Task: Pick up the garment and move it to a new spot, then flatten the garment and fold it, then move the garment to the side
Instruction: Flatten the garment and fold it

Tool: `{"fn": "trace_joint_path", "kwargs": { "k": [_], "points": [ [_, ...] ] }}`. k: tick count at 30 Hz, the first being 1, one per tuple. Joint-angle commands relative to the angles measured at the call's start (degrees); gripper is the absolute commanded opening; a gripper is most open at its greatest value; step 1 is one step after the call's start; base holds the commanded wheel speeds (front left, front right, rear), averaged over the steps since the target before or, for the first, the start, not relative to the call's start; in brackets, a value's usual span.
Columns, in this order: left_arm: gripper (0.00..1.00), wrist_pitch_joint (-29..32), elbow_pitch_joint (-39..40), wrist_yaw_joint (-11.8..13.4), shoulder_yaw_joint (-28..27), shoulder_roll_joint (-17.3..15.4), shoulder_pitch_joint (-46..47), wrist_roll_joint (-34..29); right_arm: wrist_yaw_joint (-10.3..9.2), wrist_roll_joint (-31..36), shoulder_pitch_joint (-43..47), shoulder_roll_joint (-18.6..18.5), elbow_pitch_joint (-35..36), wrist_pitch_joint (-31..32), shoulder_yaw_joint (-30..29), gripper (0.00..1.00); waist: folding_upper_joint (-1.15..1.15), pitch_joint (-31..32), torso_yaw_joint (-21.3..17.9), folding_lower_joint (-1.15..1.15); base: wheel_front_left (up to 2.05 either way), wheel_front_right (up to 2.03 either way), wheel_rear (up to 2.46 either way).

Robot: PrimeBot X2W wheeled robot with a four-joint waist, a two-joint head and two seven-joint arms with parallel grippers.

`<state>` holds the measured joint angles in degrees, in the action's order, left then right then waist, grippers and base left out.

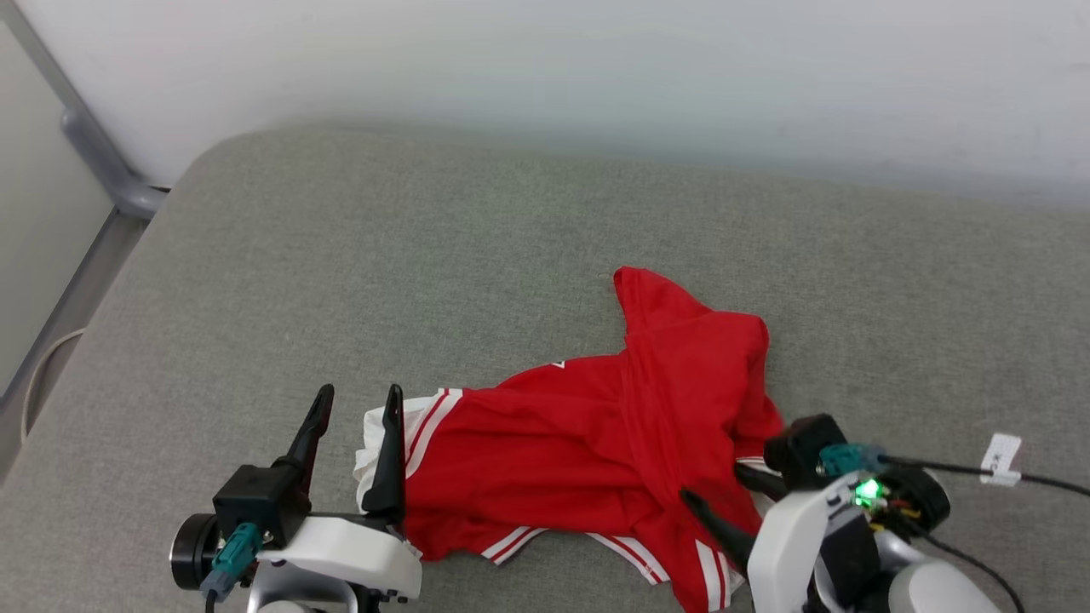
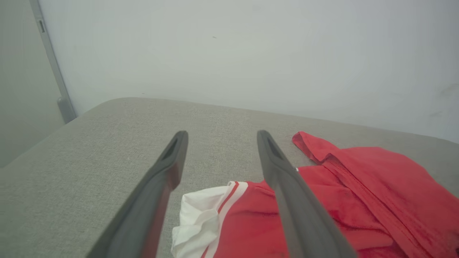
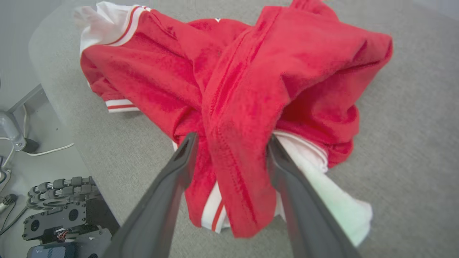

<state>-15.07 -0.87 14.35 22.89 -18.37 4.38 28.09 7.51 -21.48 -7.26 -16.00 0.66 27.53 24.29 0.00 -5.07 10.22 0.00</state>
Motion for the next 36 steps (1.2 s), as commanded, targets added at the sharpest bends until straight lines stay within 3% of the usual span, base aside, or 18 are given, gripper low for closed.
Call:
{"fn": "trace_joint_path", "kwargs": {
  "k": [1,12,20,26,27,28,29,36],
  "points": [
    [1.00,-0.14,-0.23,-0.22,-0.39,0.43,0.81,-0.18,-0.04,-0.06,-1.98,-0.62,0.22,-0.21,0.21,0.00,0.00,-0.80,0.58,0.00,0.00,0.00,0.00],
    [1.00,-0.14,-1.53,-3.28,-2.42,4.35,3.28,-2.15,-0.05,0.69,-18.86,-2.17,-3.66,-4.00,-1.17,0.00,0.00,-5.79,1.84,0.00,0.00,0.00,0.00],
    [1.00,-0.15,-3.23,-6.63,-4.04,7.93,6.60,-4.30,-0.06,-0.40,-31.49,-5.34,-16.42,-6.17,-1.29,0.00,0.00,-10.85,3.51,0.00,0.00,0.00,0.00],
    [1.00,-0.14,-4.55,-8.27,-5.50,9.89,7.09,-5.73,-0.05,-2.57,-33.69,-4.87,-25.82,-9.55,0.59,0.00,0.00,-11.87,4.01,0.00,0.00,0.00,0.00],
    [1.00,-0.15,-4.87,-8.53,-5.84,10.23,7.05,-5.97,-0.06,-3.23,-33.58,-4.50,-27.36,-10.51,0.76,0.20,0.00,-11.90,4.04,0.00,0.00,0.00,0.00],
    [1.00,-0.14,-5.07,-8.78,-6.11,10.56,7.00,-6.23,-0.05,-3.79,-33.41,-4.05,-28.71,-11.66,0.62,0.49,0.00,-11.93,4.03,0.00,0.00,0.00,0.00],
    [1.00,-0.14,-5.28,-9.10,-6.45,10.77,6.94,-6.50,-0.04,-4.02,-33.25,-3.86,-29.91,-12.89,0.67,1.00,0.00,-11.92,3.96,0.00,0.00,0.00,0.00],
    [1.00,-0.14,-7.15,-10.31,-8.90,10.75,5.28,-7.64,-0.05,-3.45,-30.02,-1.65,-35.16,-24.78,-1.77,1.00,0.00,-9.29,1.89,0.00,0.00,0.00,0.00]
  ]
}}
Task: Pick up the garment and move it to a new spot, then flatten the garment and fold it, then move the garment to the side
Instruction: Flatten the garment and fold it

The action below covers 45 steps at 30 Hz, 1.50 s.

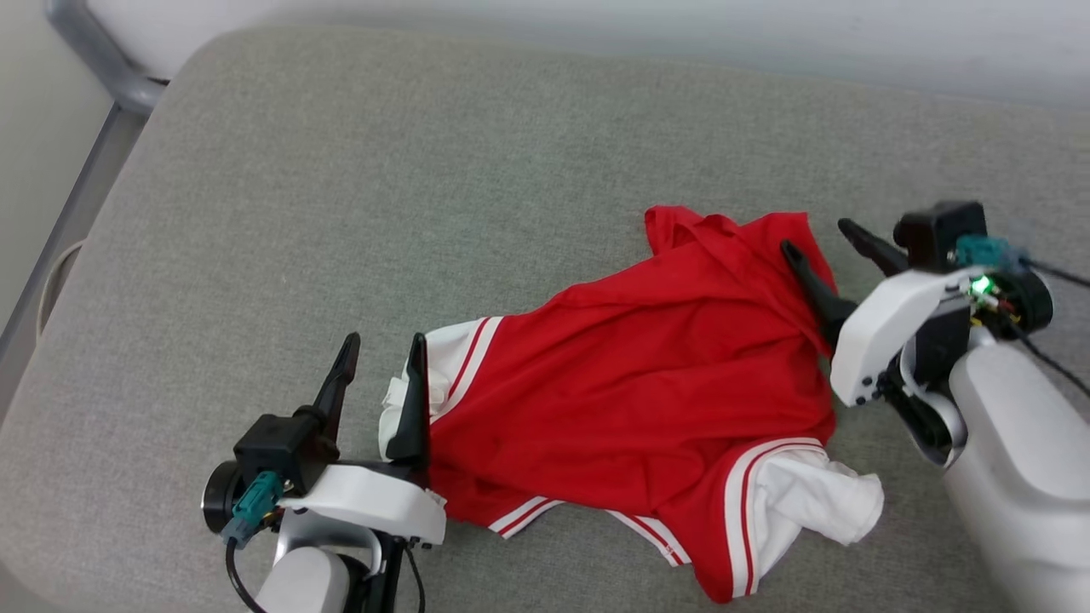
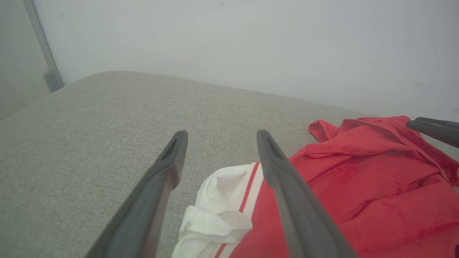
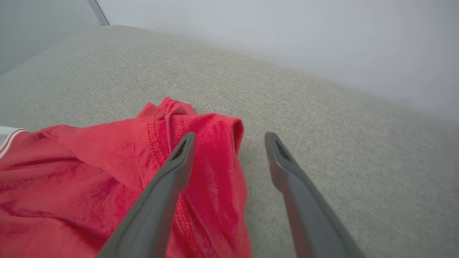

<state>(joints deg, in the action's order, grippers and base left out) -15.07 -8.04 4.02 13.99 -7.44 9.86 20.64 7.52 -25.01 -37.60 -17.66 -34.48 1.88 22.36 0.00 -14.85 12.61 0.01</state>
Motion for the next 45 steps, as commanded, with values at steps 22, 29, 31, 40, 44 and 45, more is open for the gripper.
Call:
{"fn": "trace_joint_path", "kwargs": {
  "k": [22,29,31,40,44,45],
  "points": [
    [1.00,2.11,-0.52,1.87,-2.74,-4.57,-8.38,-0.29,-0.06,17.05,30.98,11.31,23.83,-10.28,-20.10,1.00,0.00,12.20,-10.39,-0.01,0.00,0.00,0.00],
    [1.00,3.05,0.25,2.54,-2.96,-5.14,-9.71,0.24,-0.06,18.60,39.84,12.87,33.77,-3.10,-19.64,1.00,0.00,12.98,-11.53,-0.01,0.00,0.00,0.00],
    [1.00,3.18,0.45,2.63,-2.87,-5.18,-9.73,0.33,-0.06,17.42,42.05,12.17,34.91,1.57,-18.65,1.00,0.00,13.18,-11.60,-0.01,0.00,0.00,0.00],
    [1.00,3.33,0.53,2.49,-2.15,-4.61,-8.66,0.81,-0.05,7.35,45.28,6.66,39.45,23.49,-13.84,1.00,0.00,12.44,-9.81,-0.01,0.00,0.00,0.00],
    [1.00,2.87,0.67,2.30,-1.77,-4.16,-7.62,0.90,-0.06,4.18,42.91,4.40,40.51,28.55,-11.07,1.00,0.00,10.39,-8.07,-0.01,0.00,0.00,0.00],
    [1.00,2.74,0.65,2.25,-1.64,-3.96,-7.19,0.89,-0.06,3.98,42.13,3.86,40.52,29.13,-10.53,1.00,0.00,9.75,-7.59,-0.01,0.00,0.00,0.00]
  ]
}}
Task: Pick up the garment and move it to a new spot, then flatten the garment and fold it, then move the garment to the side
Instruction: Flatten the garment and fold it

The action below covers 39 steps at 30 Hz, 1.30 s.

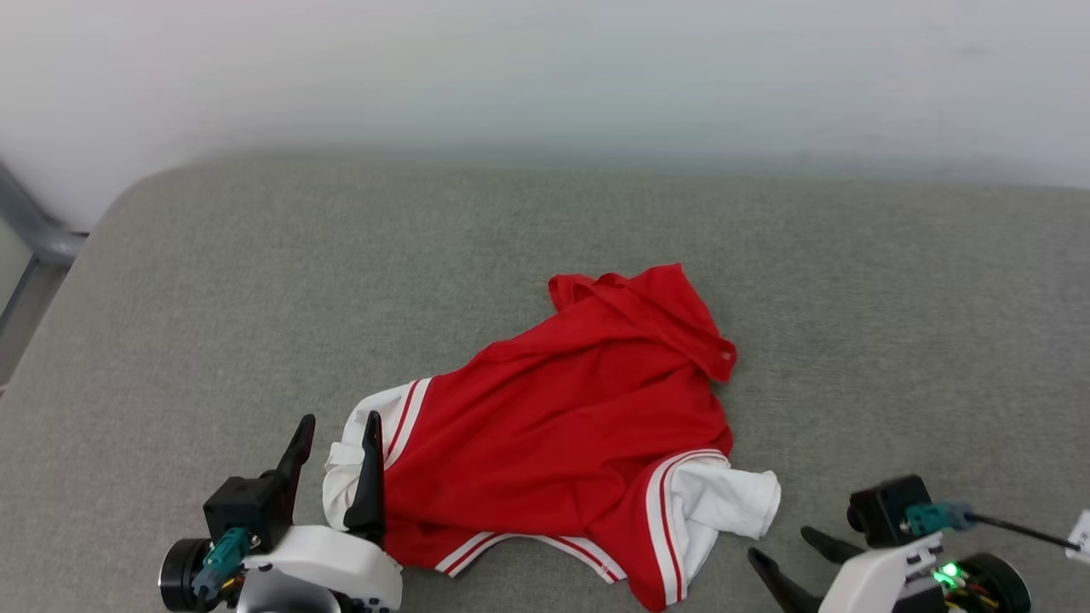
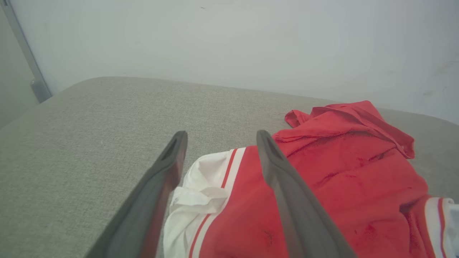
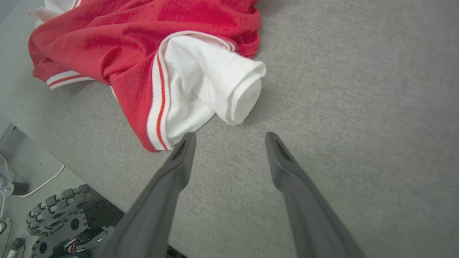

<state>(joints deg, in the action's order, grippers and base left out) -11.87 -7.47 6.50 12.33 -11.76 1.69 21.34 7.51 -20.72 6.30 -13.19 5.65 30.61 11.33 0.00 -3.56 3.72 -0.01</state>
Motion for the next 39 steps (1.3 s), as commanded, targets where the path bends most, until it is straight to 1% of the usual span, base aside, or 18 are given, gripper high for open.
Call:
{"fn": "trace_joint_path", "kwargs": {
  "k": [1,6,11,16,18,19,20,21,22,27,30,35,39],
  "points": [
    [1.00,-0.54,0.05,-0.31,0.15,0.49,1.41,0.18,-0.05,-0.67,-2.45,-0.88,0.12,0.90,1.20,1.00,0.00,-2.18,1.75,0.01,0.00,0.00,0.00],
    [1.00,-1.37,-0.60,-0.63,0.75,1.47,3.51,0.30,-0.05,-0.83,-6.92,-2.08,-2.74,1.82,4.09,1.00,0.00,-5.32,3.91,0.01,0.00,0.00,0.00],
    [1.00,-2.15,-1.62,-1.27,1.07,2.51,5.64,0.40,-0.05,-0.75,-10.68,-2.10,-7.80,1.59,6.37,1.00,0.00,-8.26,5.56,0.01,0.00,0.00,0.00],
    [1.00,-2.86,-3.09,-1.66,0.69,3.13,7.02,0.41,-0.03,-0.64,-10.64,-3.31,-14.36,5.73,10.82,1.00,0.00,-9.58,6.37,0.01,0.00,0.00,0.00],
    [1.00,-2.99,-3.32,-1.76,0.59,3.25,7.13,0.43,-0.03,-1.15,-10.32,-3.37,-15.40,6.63,11.44,1.00,0.00,-9.65,6.43,0.01,0.00,0.00,0.00],
    [1.00,-2.98,-3.55,-1.79,0.45,3.32,7.14,0.42,-0.03,-1.52,-10.13,-3.43,-16.18,7.31,11.88,0.67,0.00,-9.62,6.46,0.01,0.00,0.00,0.00],
    [1.00,-3.03,-3.73,-1.82,0.30,3.37,7.18,0.41,-0.02,-1.95,-9.93,-3.49,-16.72,7.80,12.22,0.27,0.00,-9.57,6.43,0.01,0.00,0.00,0.00],
    [1.00,-3.07,-3.86,-1.85,0.10,3.41,7.17,0.39,-0.02,-2.28,-9.80,-3.46,-16.98,7.82,12.37,0.04,0.00,-9.47,6.37,0.01,0.00,0.00,0.00],
    [1.00,-3.21,-4.26,-1.71,-0.46,3.23,6.88,0.32,-0.02,-2.59,-10.48,-3.41,-15.89,6.11,11.36,0.00,0.00,-8.79,5.98,0.01,0.00,0.00,0.00],
    [1.00,-2.55,-4.75,-1.89,-0.92,2.02,5.79,0.68,-0.08,-1.37,-11.09,-3.25,-11.32,1.97,6.23,0.00,0.00,-6.60,4.83,0.01,0.00,0.00,0.00],
    [1.00,-0.89,-4.50,-2.22,-1.34,1.19,5.47,1.58,-0.04,-0.36,-9.65,-2.20,-8.22,0.57,2.87,0.00,0.00,-5.19,3.91,0.01,0.00,0.00,0.00],
    [1.00,5.26,-3.21,-2.39,-2.34,-1.51,4.40,3.42,-0.05,1.61,-5.95,-1.31,-3.61,0.43,-3.34,0.00,0.00,-3.25,1.94,0.01,0.00,0.00,0.00],
    [1.00,12.98,-1.18,-3.14,-2.66,-4.33,4.19,5.50,-0.05,3.07,-3.01,-0.43,-1.02,1.54,-7.82,0.00,0.00,-2.51,0.53,0.01,0.00,0.00,0.00]
  ]
}}
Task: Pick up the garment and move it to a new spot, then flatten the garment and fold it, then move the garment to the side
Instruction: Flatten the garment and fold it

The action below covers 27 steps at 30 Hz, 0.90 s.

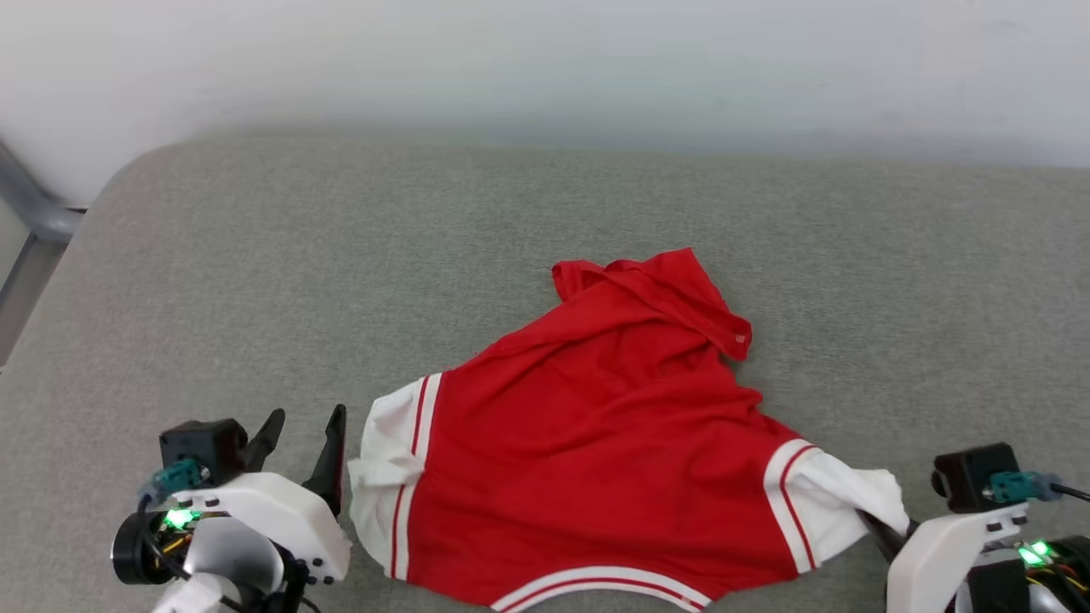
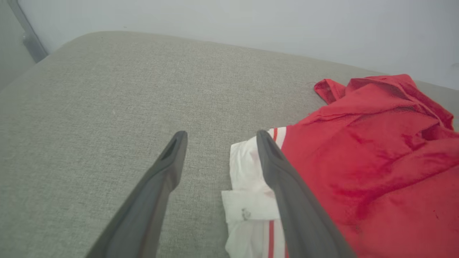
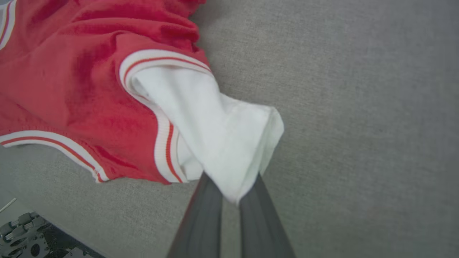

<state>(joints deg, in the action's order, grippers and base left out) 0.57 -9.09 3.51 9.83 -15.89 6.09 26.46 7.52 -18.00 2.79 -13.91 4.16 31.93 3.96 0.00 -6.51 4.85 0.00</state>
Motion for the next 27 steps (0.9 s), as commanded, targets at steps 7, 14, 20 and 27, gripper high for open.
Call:
{"fn": "trace_joint_path", "kwargs": {
  "k": [7,14,20,27],
  "points": [
    [1.00,18.63,3.72,-3.28,1.08,-4.20,0.69,7.35,-0.06,1.20,2.93,1.46,2.58,1.21,-3.52,0.00,0.00,0.19,-3.12,0.00,0.00,0.00,0.00],
    [1.00,31.66,3.80,-3.52,3.41,-6.70,0.85,10.74,-0.06,1.00,2.05,2.49,2.33,0.65,-3.37,0.00,0.00,-2.21,-5.64,0.00,0.00,0.00,0.00],
    [1.00,35.26,0.00,-1.47,3.69,-7.33,0.86,10.90,-0.07,0.66,1.17,3.03,1.39,-0.07,-3.52,0.00,0.00,-4.32,-6.92,0.00,0.00,0.00,0.00],
    [0.00,43.03,-4.96,-2.55,7.51,-5.80,-1.08,13.42,-0.07,0.39,0.55,2.98,0.13,-0.98,-3.74,0.00,0.00,-5.54,-7.38,0.00,0.00,0.00,0.00]
  ]
}}
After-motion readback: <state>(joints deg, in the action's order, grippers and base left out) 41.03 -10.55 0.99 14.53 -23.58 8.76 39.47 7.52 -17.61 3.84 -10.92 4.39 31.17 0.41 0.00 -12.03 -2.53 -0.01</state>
